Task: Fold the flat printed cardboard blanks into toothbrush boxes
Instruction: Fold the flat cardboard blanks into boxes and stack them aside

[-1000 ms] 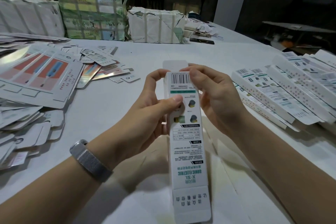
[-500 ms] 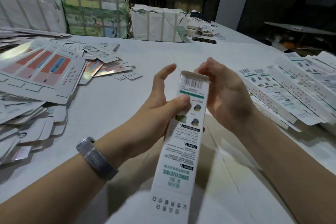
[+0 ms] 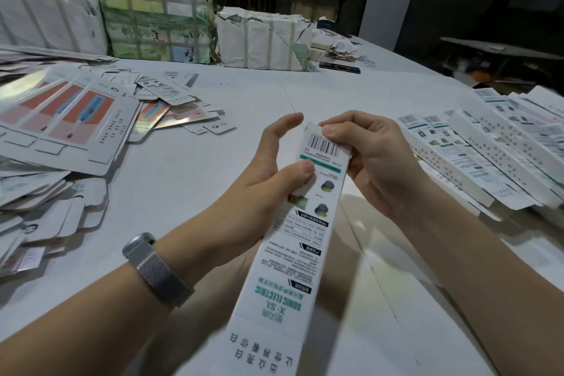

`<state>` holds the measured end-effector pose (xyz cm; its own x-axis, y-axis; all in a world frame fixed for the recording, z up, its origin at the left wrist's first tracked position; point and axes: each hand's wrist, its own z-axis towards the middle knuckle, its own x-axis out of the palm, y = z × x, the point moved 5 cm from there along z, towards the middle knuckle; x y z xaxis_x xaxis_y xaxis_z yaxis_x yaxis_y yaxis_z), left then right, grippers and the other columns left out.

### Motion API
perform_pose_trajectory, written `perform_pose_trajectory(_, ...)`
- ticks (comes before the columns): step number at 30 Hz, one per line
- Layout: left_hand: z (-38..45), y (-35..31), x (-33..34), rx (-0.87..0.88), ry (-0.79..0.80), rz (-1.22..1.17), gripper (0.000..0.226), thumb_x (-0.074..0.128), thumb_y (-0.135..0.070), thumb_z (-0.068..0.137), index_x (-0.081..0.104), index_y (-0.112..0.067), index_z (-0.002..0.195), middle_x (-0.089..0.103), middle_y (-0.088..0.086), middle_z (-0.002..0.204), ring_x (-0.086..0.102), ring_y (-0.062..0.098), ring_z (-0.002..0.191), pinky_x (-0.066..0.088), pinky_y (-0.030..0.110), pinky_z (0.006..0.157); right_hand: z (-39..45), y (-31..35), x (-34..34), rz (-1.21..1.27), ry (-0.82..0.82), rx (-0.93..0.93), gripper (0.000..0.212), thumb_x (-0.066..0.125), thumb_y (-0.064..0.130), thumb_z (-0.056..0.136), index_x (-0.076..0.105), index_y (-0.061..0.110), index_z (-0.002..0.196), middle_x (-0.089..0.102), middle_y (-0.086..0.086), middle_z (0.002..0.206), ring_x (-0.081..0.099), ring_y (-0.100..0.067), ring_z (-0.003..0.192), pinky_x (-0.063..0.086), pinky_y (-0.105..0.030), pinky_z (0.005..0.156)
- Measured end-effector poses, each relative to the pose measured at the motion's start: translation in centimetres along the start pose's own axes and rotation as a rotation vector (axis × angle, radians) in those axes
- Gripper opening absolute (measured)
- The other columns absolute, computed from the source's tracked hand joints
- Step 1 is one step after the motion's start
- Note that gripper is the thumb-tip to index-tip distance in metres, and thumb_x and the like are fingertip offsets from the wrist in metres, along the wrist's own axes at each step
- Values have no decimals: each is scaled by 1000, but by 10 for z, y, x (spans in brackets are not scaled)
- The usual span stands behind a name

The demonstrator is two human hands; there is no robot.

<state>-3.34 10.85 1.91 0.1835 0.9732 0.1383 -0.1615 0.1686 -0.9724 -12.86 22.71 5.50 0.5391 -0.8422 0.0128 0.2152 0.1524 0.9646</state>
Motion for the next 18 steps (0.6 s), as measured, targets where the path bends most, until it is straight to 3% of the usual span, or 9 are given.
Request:
perform_pose_trajectory(4,0,-1,-1,11,-10,20,51,49,-30,92,31,-51,135,74,14,102,70,37,85,60,46,70,1,1,-1,-5,19,5,15,66,15,76,72,19,63,70,-4,68,63,-16,66,46,-30,63)
perform_pose_trajectory(9,-1,-2,-1,3,-26,28,52,49,-29,91,36,-49,138,73,15,108,69,42,91,59,50,73,2,4,-2,-44,94,0,19,62,13,78,73,17,63,71,-5,69,66,-17,68,47,-35,62)
perform_pose_trajectory(13,-1,-4,-1,3,-13,14,49,48,-29,92,40,-51,135,73,17,100,70,36,80,59,38,62,0,8,-1,-23,165,-28,23,59,11,81,75,18,67,72,-4,72,67,-17,71,52,-30,60)
perform_pose_trajectory(18,1,-3,1,-16,50,-141,49,47,-22,92,45,-40,137,70,25,102,70,40,80,58,39,60,0,12,-2,15,233,-3,24,57,8,80,74,15,65,70,-4,82,68,-20,80,56,-28,64)
